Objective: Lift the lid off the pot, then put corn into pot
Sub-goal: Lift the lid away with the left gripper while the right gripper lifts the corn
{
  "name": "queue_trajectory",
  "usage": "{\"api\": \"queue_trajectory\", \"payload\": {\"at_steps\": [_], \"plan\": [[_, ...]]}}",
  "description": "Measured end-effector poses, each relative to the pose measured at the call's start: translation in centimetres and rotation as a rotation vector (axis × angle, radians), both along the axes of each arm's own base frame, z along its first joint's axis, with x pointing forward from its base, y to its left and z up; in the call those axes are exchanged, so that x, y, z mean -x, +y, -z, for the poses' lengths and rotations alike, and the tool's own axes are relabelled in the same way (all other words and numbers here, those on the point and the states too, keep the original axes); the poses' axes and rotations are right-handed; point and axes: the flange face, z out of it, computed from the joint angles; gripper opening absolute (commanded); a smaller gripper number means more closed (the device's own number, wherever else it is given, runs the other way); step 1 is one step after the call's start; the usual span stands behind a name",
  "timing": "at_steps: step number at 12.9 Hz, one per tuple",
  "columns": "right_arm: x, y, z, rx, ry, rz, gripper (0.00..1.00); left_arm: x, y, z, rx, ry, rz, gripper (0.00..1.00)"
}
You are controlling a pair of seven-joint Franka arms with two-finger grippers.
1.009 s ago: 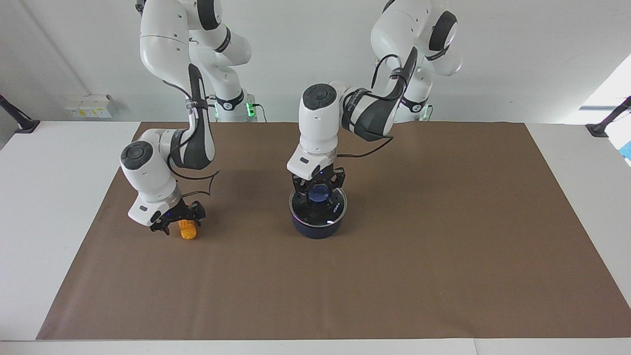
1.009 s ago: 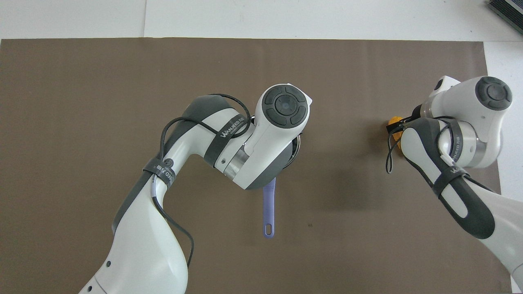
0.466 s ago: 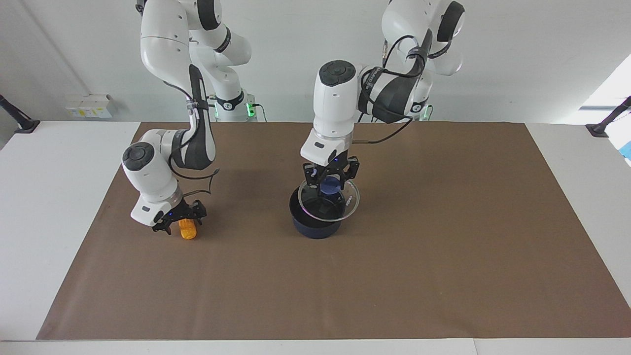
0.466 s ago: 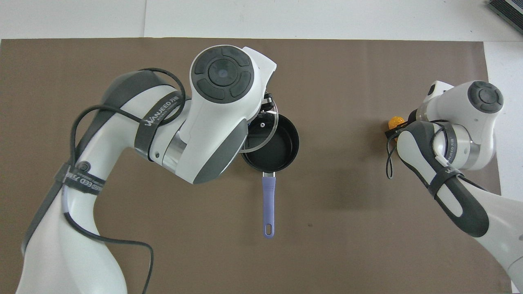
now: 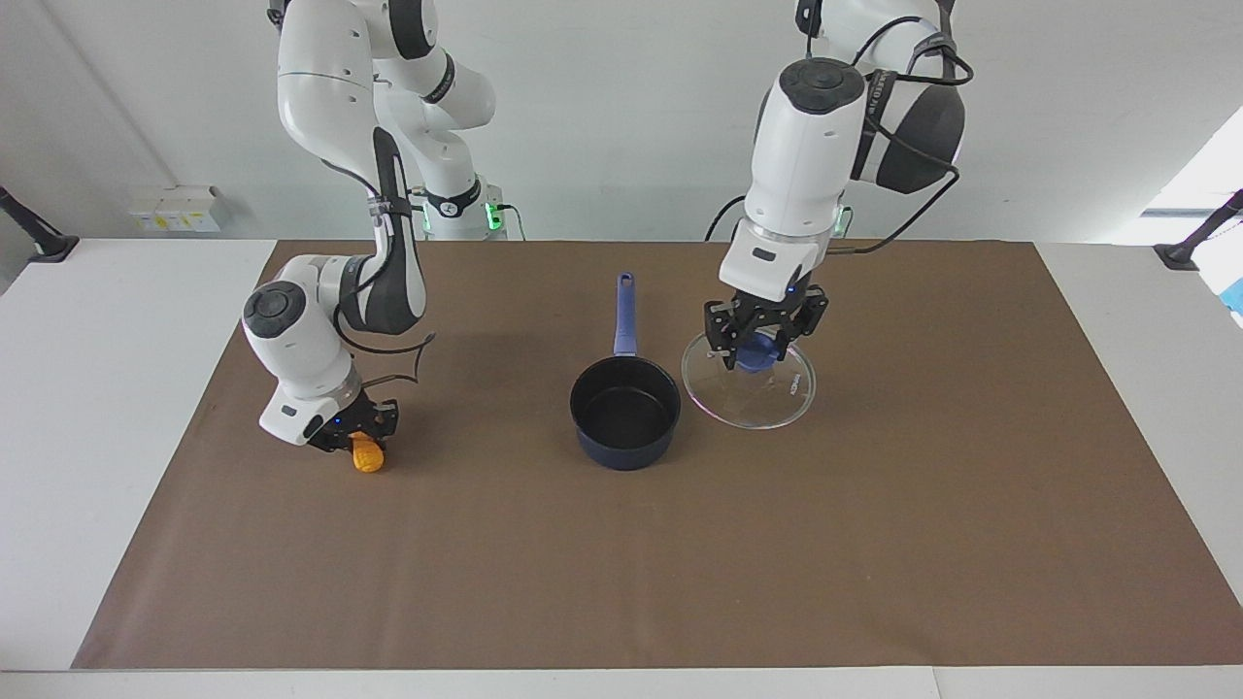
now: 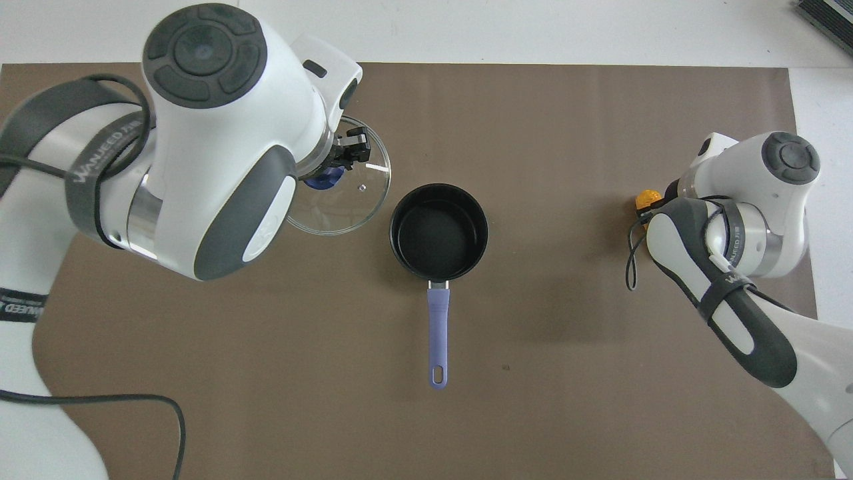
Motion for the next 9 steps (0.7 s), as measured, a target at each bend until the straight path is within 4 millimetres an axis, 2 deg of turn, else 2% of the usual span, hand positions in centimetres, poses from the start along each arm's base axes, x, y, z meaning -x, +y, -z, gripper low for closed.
{"api": "queue_trajectory", "payload": {"at_steps": [3, 5, 6, 9], "plan": [[-0.6, 1.7, -1.7, -0.002, -0.001, 0.051, 0.00, -1.8, 5.8, -0.9, 0.011, 0.012, 0.016, 0.00], [-1.4, 3.2, -4.0, -0.004, 0.001, 0.102, 0.00, -2.7, 8.8, -1.1, 0.008, 0.018, 0.031, 0.00], [-1.7, 4.6, -5.5, -0.005, -0.002, 0.138, 0.00, -3.0, 10.0, -0.9, 0.003, 0.028, 0.041, 0.00], [-1.7, 10.8, -10.1, -0.011, -0.014, 0.249, 0.00, -3.7, 14.6, -1.0, -0.008, 0.055, 0.092, 0.00]]}}
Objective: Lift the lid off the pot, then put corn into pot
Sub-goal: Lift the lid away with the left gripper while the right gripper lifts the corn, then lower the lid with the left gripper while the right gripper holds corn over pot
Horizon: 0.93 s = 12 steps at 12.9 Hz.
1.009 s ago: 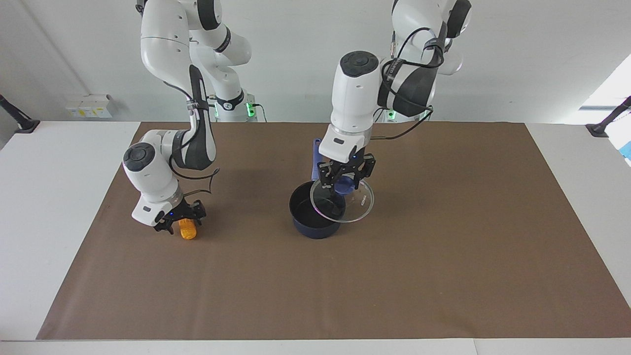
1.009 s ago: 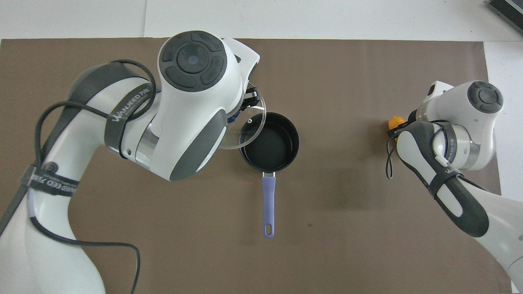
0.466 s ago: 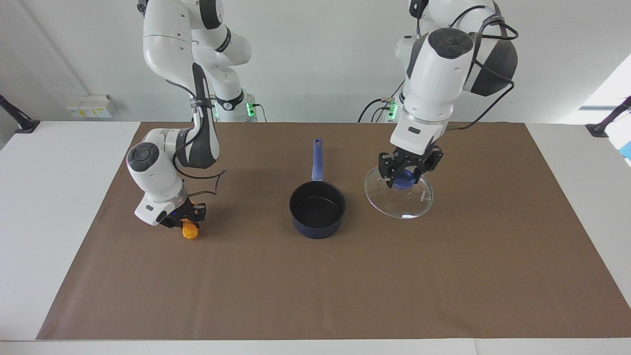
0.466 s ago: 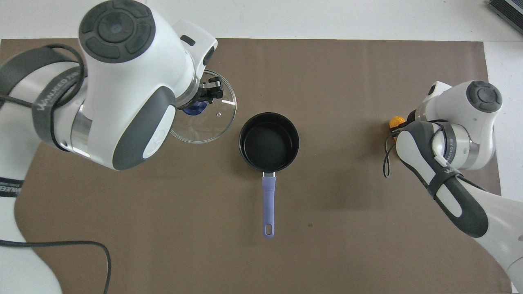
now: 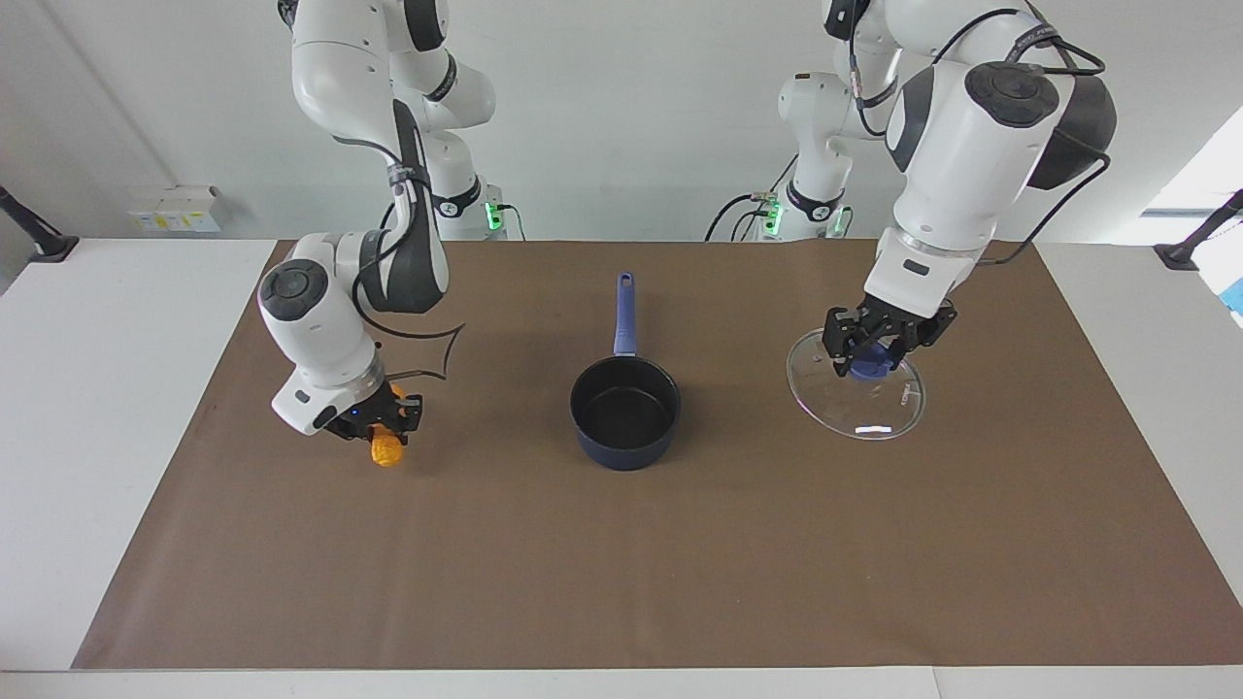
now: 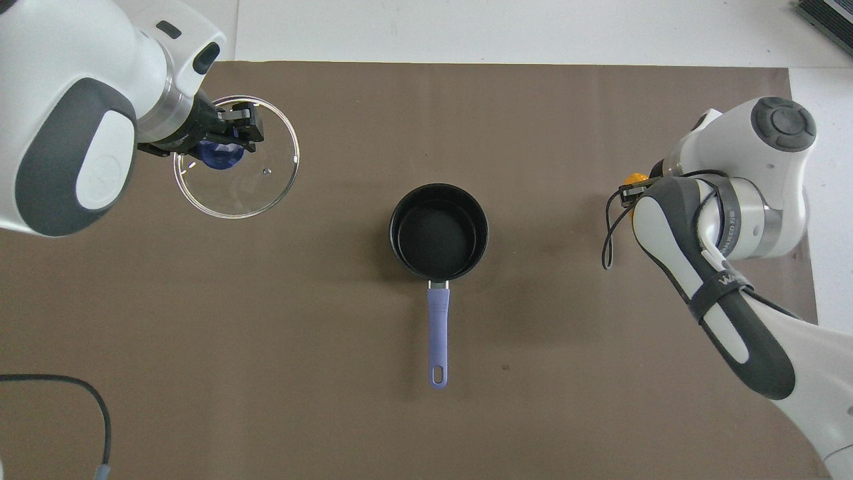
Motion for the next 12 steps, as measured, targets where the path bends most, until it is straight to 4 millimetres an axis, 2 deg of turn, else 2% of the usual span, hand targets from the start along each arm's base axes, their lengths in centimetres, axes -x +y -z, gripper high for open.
{"api": "queue_trajectory", "payload": {"at_steps": [2, 4, 6, 8, 10, 12], "plan": [[0.4, 4.3, -3.0, -0.004, -0.002, 0.067, 0.00, -0.1, 3.4, -0.2, -0.001, 0.028, 0.017, 0.00], [1.1, 9.3, -5.0, -0.013, -0.017, 0.131, 0.00, 0.5, 5.9, -0.6, -0.002, 0.051, 0.005, 0.00], [2.3, 13.7, -5.3, -0.024, -0.028, 0.179, 0.00, 2.2, 7.4, -0.8, -0.002, 0.067, 0.009, 0.00], [2.7, 16.0, -5.5, -0.051, -0.051, 0.190, 0.00, 4.4, 8.1, -0.4, -0.001, 0.072, 0.006, 0.00], [3.2, 18.4, -5.3, -0.065, -0.049, 0.206, 0.00, 6.5, 8.5, 0.8, 0.002, 0.061, 0.008, 0.00], [4.2, 22.9, -4.1, -0.075, -0.051, 0.237, 0.00, 8.4, 9.2, 2.4, 0.002, 0.066, 0.029, 0.00]]}}
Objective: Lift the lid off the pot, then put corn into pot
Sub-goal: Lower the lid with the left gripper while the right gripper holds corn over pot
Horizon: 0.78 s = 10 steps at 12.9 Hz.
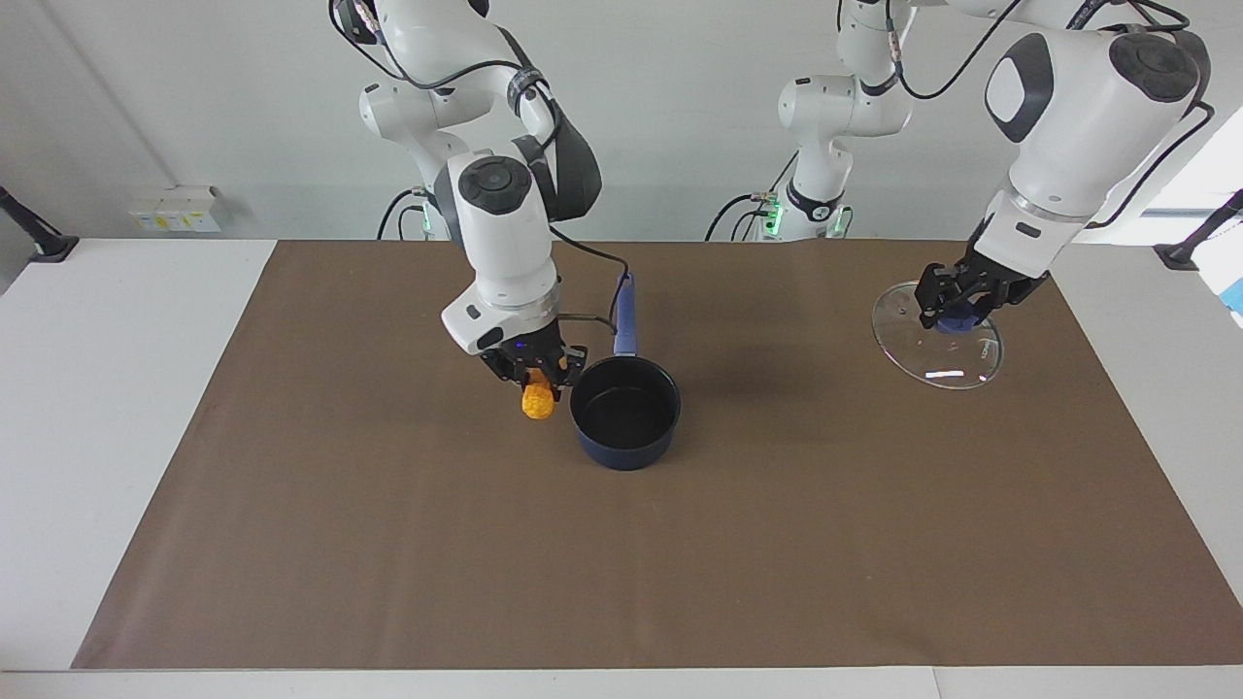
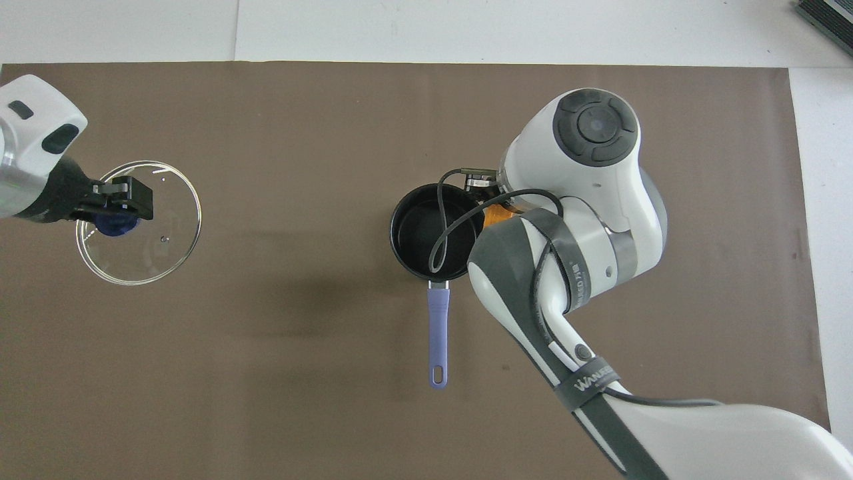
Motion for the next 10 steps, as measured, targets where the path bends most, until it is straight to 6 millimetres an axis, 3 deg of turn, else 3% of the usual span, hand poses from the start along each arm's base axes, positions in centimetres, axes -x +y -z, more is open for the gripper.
{"api": "queue_trajectory", "payload": {"at_steps": [2, 3, 4, 7, 10], "plan": [[1.1, 4.6, 2.5, -0.010, -0.007, 0.008, 0.00, 1.2, 2.2, 0.9, 0.001, 0.012, 0.028, 0.00], [1.4, 6.0, 3.9, -0.012, -0.009, 0.007, 0.00, 1.5, 3.4, 1.3, 0.001, 0.016, 0.031, 0.00], [1.2, 6.4, 4.8, -0.015, -0.014, 0.008, 0.00, 1.5, 4.2, 1.8, 0.002, 0.013, 0.030, 0.00], [0.3, 5.1, 5.6, -0.009, -0.011, 0.032, 0.00, 1.5, 5.5, 3.9, 0.002, 0.000, 0.031, 0.00], [0.8, 4.9, 7.3, 0.002, 0.010, 0.031, 0.00, 1.5, 7.0, 7.0, 0.000, -0.022, 0.015, 0.00]]}}
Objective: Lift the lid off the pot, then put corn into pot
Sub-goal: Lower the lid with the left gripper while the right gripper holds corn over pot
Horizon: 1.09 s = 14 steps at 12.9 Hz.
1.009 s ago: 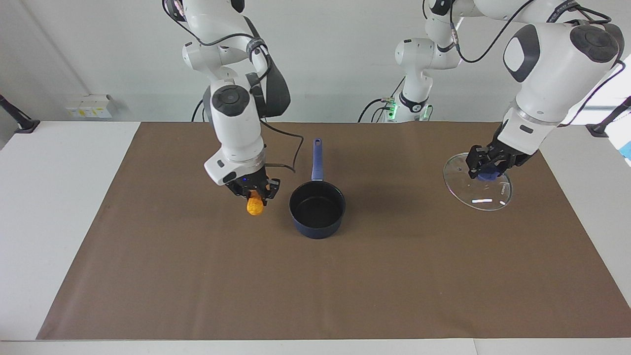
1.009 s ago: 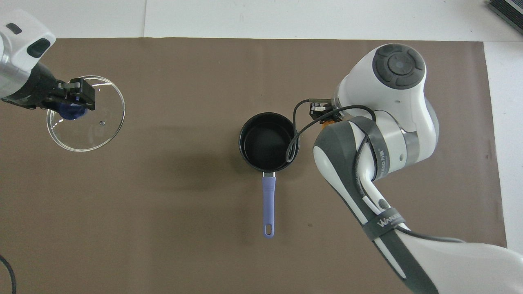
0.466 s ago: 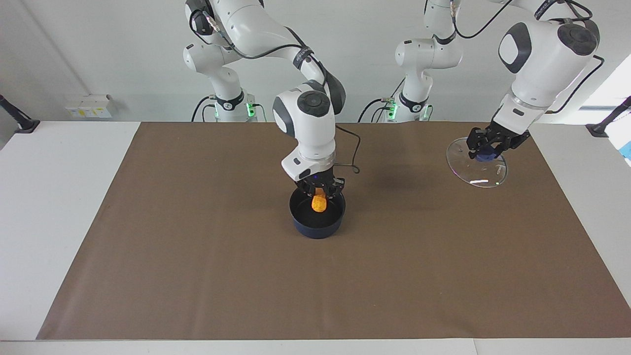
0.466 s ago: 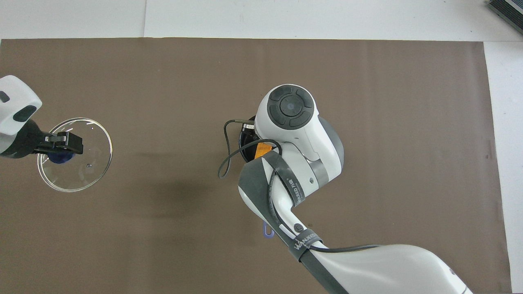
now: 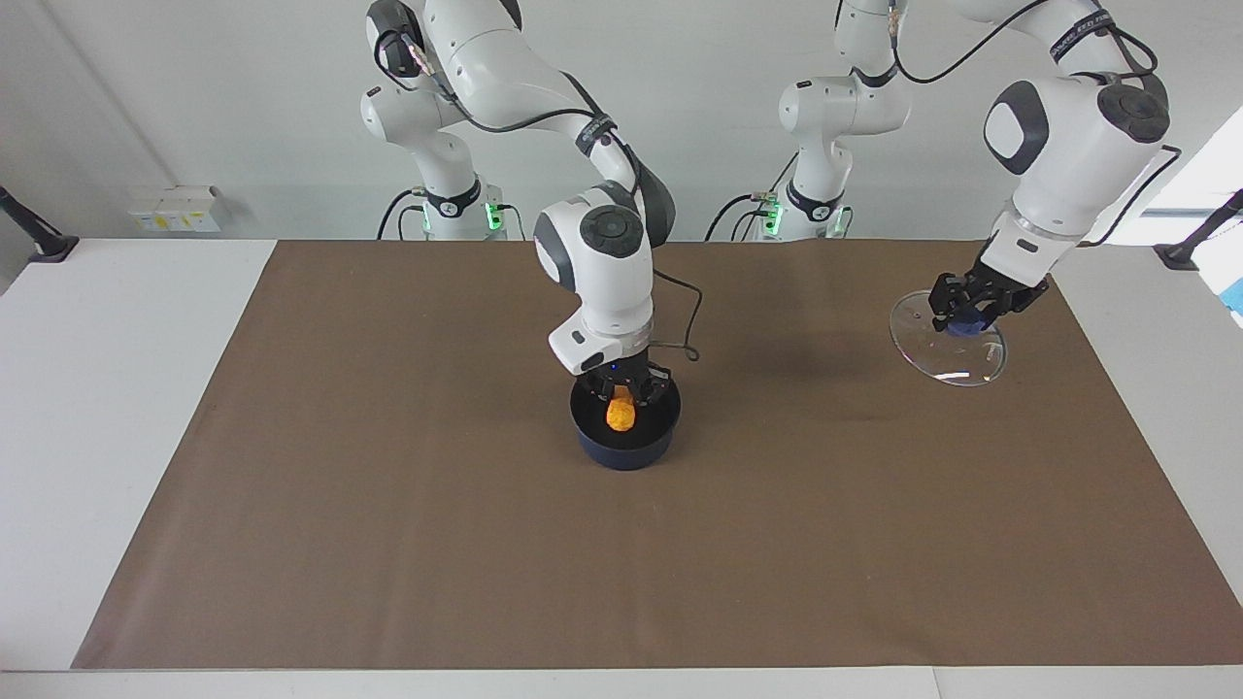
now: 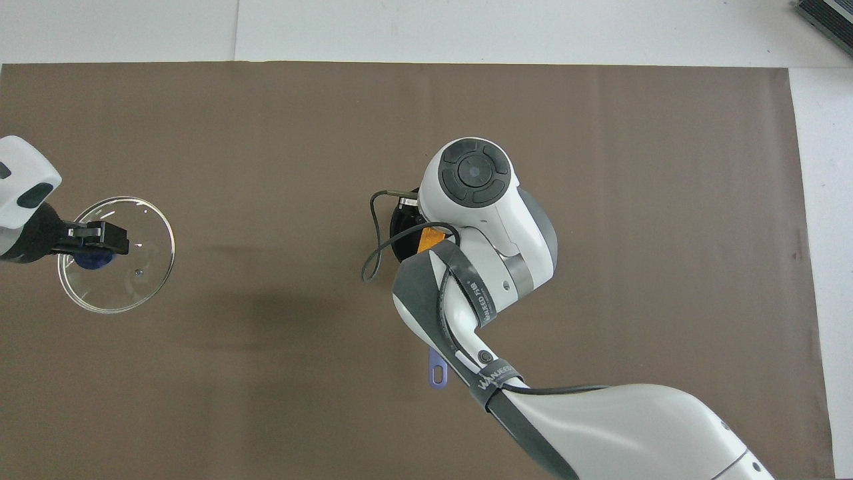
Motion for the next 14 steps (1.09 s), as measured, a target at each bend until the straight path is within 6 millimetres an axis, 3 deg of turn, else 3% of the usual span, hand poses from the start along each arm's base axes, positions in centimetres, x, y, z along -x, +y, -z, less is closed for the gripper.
{"api": "queue_trajectory", "payload": {"at_steps": [3, 7, 10, 11, 12, 14], "plan": [[0.1, 0.0, 0.3, -0.002, 0.002, 0.002, 0.00, 0.1, 1.7, 3.5, -0.002, 0.002, -0.008, 0.00], [0.4, 0.1, 2.0, -0.001, 0.006, -0.002, 0.00, -0.2, 1.8, 8.8, -0.007, -0.030, -0.007, 0.00], [0.1, -0.2, 2.1, -0.001, 0.003, 0.004, 0.00, 0.2, 1.8, 12.6, -0.012, -0.041, 0.000, 0.00], [0.1, -0.3, 2.0, -0.002, 0.001, 0.006, 0.11, 0.6, 1.8, 13.9, -0.013, -0.051, 0.000, 0.31], [0.1, -0.3, 2.0, -0.002, 0.002, 0.006, 0.15, 0.9, 1.8, 15.0, -0.014, -0.050, 0.003, 0.99], [0.0, -0.1, 1.9, -0.024, -0.010, 0.013, 0.16, 1.0, 1.8, 15.4, -0.014, -0.049, 0.010, 1.00]]}}
